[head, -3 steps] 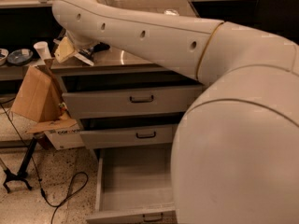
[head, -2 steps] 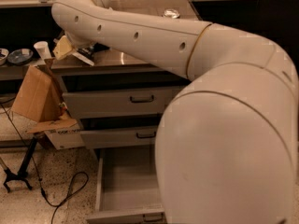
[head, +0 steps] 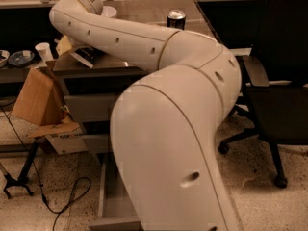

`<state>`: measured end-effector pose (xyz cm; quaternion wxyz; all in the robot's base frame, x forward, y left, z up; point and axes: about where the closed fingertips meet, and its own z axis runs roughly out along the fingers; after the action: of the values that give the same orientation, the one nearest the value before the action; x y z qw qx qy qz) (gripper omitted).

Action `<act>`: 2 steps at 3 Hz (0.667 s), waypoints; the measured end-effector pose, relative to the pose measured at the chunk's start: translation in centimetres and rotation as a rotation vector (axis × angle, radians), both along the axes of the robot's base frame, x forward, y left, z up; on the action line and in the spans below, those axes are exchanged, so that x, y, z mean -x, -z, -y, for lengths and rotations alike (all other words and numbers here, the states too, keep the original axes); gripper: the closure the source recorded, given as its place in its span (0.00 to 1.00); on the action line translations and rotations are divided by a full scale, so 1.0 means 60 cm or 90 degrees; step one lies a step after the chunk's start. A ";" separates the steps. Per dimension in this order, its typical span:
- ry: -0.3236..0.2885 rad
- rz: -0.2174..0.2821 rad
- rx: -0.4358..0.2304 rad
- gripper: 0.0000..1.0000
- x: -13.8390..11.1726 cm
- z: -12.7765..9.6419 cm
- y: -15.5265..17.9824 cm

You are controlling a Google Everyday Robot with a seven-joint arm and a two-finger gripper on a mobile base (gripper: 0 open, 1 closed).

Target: Place blue chip bag into bottom drawer

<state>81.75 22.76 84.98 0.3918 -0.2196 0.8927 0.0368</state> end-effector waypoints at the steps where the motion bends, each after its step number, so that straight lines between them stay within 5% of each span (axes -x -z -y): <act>1: 0.005 -0.011 -0.003 0.18 -0.019 0.000 0.021; 2: 0.027 -0.007 -0.007 0.49 -0.019 0.033 0.022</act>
Offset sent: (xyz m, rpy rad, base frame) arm 0.0095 -0.0328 -0.0151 0.0125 0.0141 -0.0681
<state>82.90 20.81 83.66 0.3886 -0.1984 0.8992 0.0343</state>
